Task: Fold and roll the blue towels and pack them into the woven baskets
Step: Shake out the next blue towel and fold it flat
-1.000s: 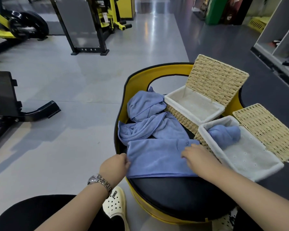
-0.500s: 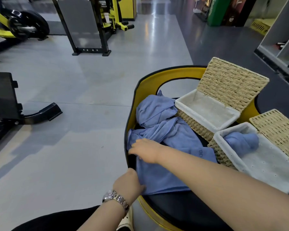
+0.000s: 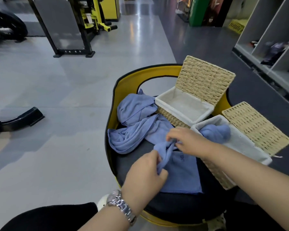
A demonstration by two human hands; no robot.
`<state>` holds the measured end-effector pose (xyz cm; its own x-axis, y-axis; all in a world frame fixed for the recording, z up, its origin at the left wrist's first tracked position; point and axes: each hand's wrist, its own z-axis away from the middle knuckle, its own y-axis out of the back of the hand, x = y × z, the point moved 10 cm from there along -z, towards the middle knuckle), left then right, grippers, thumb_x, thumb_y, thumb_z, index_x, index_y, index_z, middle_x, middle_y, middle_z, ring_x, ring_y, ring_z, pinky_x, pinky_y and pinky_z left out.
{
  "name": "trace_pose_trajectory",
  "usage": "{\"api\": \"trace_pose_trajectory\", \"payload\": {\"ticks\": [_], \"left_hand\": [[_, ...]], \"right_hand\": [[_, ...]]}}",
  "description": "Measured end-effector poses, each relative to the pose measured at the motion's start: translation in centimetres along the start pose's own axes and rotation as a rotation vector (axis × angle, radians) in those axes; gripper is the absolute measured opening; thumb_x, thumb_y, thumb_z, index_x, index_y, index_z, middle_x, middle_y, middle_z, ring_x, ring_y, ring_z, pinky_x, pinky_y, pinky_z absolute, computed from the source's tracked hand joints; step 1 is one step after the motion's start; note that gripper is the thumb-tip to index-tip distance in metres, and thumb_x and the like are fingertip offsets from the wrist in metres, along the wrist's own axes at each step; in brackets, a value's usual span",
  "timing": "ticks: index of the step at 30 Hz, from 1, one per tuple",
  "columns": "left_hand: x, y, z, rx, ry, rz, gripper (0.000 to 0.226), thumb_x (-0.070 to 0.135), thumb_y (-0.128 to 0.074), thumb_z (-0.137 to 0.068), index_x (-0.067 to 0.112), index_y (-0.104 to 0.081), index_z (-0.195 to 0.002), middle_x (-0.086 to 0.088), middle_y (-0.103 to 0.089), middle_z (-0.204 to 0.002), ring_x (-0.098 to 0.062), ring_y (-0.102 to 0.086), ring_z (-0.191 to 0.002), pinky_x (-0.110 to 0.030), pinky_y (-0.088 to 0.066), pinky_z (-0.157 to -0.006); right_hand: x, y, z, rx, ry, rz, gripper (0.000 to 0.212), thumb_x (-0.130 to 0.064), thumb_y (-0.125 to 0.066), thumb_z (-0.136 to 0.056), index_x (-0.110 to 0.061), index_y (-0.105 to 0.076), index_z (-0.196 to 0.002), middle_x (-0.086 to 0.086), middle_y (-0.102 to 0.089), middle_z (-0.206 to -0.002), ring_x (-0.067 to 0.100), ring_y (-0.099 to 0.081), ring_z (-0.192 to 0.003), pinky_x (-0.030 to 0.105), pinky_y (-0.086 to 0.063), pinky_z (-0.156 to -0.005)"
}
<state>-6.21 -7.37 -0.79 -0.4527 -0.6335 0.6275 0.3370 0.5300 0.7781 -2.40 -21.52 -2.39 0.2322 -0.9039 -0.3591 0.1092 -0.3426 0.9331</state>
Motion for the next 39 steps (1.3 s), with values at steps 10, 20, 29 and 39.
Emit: {"api": "trace_pose_trajectory", "payload": {"ticks": [10, 20, 29, 39], "left_hand": [[4.0, -13.2, 0.4, -0.352, -0.178, -0.217, 0.022, 0.012, -0.048, -0.087, 0.009, -0.053, -0.108, -0.015, -0.057, -0.108, -0.035, -0.054, -0.100, -0.045, -0.041, -0.080], [-1.4, -10.9, -0.4, -0.529, -0.300, -0.800, 0.029, 0.012, -0.048, -0.087, 0.021, -0.066, -0.109, -0.003, -0.061, -0.114, -0.028, -0.053, -0.109, -0.034, -0.036, -0.088], [-4.9, -5.3, -6.7, -0.122, -0.096, -0.333, 0.030, 0.032, -0.050, -0.091, 0.024, -0.054, -0.119, 0.000, -0.064, -0.111, -0.023, -0.057, -0.105, -0.038, -0.049, -0.081], [-8.1, -9.2, -6.9, -0.365, -0.020, -0.267, 0.024, 0.044, -0.070, -0.069, 0.028, -0.053, -0.075, 0.005, -0.058, -0.083, -0.017, -0.055, -0.083, -0.028, -0.040, -0.066]], "right_hand": [[4.4, -4.7, 7.9, -0.123, 0.046, 0.581, 0.008, -0.020, -0.052, -0.065, -0.025, -0.055, -0.059, -0.005, -0.053, -0.068, 0.022, -0.054, -0.074, 0.033, -0.028, -0.068], [0.8, -7.3, 9.0, -0.389, -0.100, 0.196, 0.032, -0.021, -0.048, -0.082, -0.028, -0.069, -0.104, -0.001, -0.069, -0.098, 0.020, -0.052, -0.097, 0.029, -0.032, -0.084], [5.8, -5.3, 5.2, -0.071, -0.337, -0.012, 0.038, -0.018, -0.053, -0.092, -0.017, -0.050, -0.130, 0.002, -0.054, -0.130, 0.022, -0.050, -0.121, 0.034, -0.039, -0.099], [6.4, -7.4, 4.7, -0.239, -0.278, 0.014, 0.053, -0.035, -0.075, -0.074, -0.019, -0.052, -0.119, 0.000, -0.054, -0.120, 0.020, -0.047, -0.112, 0.033, -0.039, -0.095]]}}
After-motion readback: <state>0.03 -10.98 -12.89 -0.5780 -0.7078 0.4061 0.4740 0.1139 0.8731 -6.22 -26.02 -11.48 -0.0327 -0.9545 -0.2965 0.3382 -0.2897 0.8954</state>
